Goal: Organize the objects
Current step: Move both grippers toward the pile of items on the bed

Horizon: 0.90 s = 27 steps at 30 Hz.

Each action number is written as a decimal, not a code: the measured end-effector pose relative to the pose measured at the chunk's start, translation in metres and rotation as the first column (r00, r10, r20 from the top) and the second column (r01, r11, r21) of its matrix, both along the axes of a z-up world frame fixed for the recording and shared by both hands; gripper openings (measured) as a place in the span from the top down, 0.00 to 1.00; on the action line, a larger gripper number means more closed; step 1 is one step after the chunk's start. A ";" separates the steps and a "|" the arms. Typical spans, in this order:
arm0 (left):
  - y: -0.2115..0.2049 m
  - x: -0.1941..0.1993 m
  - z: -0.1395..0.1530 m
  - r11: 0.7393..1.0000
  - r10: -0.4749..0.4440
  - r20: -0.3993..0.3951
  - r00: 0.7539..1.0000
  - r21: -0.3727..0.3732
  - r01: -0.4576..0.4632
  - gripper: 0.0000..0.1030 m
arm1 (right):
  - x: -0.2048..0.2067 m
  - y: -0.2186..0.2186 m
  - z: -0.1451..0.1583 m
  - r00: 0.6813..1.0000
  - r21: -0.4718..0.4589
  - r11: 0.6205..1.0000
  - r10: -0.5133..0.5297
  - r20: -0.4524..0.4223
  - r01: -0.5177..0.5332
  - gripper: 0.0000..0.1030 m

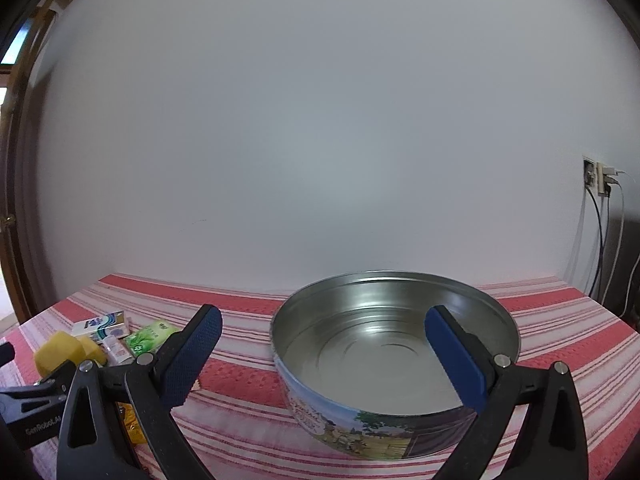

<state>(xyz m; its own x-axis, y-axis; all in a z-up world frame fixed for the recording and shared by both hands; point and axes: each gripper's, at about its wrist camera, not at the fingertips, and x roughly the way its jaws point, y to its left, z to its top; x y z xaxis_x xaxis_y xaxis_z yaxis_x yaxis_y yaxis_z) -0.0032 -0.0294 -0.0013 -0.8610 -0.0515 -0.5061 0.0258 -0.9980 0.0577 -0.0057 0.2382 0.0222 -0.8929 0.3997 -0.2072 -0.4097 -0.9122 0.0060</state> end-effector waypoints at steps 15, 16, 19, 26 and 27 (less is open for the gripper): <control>-0.014 0.002 0.002 1.000 -0.002 0.028 1.000 -0.024 0.003 0.00 | 0.002 -0.010 0.000 0.998 -0.001 0.998 0.068 0.004 -0.068 0.00; -0.018 0.002 0.002 1.000 -0.004 0.029 1.000 -0.031 0.005 0.00 | 0.002 -0.012 0.001 0.997 0.002 0.997 0.077 0.003 -0.077 0.00; -0.040 0.008 0.002 0.996 0.030 0.023 0.999 -0.084 -0.028 0.00 | 0.003 -0.019 0.003 0.990 0.001 0.990 0.144 0.015 -0.144 0.00; -0.097 0.009 0.000 0.989 0.124 0.063 0.990 -0.086 -0.118 0.00 | -0.003 -0.047 -0.002 0.903 -0.061 0.906 0.423 0.080 -0.419 0.00; -0.103 0.010 -0.002 0.989 0.129 0.065 0.990 -0.087 -0.123 0.00 | -0.007 -0.051 -0.004 0.875 -0.090 0.881 0.473 0.104 -0.465 0.00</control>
<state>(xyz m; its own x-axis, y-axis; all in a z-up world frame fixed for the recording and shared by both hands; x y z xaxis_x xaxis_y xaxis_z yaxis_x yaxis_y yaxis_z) 0.0068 -0.1324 -0.0033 -0.8075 -0.2017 -0.5543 0.1443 -0.9787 0.1459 -0.0125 0.1867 0.0180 -0.9395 -0.0766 -0.3338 0.0652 -0.9969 0.0450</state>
